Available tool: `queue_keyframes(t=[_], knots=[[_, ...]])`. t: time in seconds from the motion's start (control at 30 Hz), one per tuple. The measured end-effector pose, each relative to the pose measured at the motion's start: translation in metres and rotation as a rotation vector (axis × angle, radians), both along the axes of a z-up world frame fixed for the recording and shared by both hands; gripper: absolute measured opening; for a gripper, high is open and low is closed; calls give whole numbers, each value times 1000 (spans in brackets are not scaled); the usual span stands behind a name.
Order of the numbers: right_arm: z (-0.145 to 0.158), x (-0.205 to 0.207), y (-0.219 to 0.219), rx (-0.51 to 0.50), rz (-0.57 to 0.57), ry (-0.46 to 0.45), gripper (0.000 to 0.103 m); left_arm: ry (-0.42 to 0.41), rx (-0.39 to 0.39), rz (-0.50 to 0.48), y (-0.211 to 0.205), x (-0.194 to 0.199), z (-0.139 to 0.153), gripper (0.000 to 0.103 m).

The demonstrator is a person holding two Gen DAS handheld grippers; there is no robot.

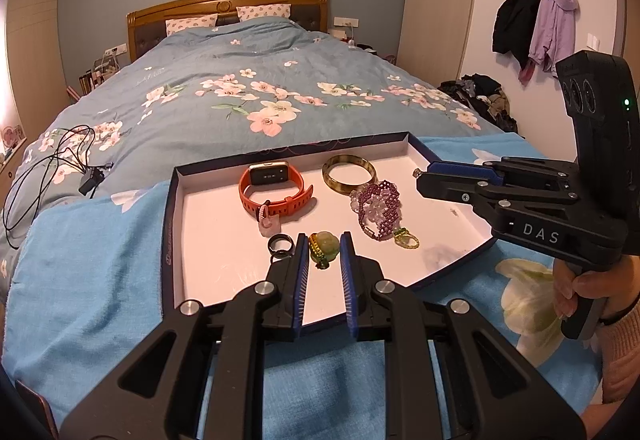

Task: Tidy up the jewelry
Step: 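Lower the green stone ring and silver ring into the box and open both tools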

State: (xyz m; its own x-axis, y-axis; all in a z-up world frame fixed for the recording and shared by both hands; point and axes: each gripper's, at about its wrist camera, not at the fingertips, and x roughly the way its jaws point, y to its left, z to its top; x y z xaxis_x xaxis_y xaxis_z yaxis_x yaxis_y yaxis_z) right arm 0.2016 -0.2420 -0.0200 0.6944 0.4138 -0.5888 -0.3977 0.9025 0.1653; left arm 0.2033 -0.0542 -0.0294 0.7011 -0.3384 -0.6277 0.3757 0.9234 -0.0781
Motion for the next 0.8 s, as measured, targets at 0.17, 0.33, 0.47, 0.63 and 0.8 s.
queue_keyframes(t=[0.17, 0.33, 0.47, 0.63, 0.8], knots=[[-2, 6, 2, -15, 0, 8, 16, 18, -1, 3, 1, 6, -5, 16], [-2, 10, 5, -31, -2, 17, 16, 33, -5, 8, 2, 9, -9, 16], [-4, 12, 6, -41, -1, 26, 16, 39, -2, 13, 3, 12, -10, 16], [-5, 16, 10, -50, 0, 38, 16, 42, 2, 16, 1, 13, -11, 16], [-6, 18, 12, -59, 2, 44, 16, 56, 11, 21, 0, 19, -15, 16]])
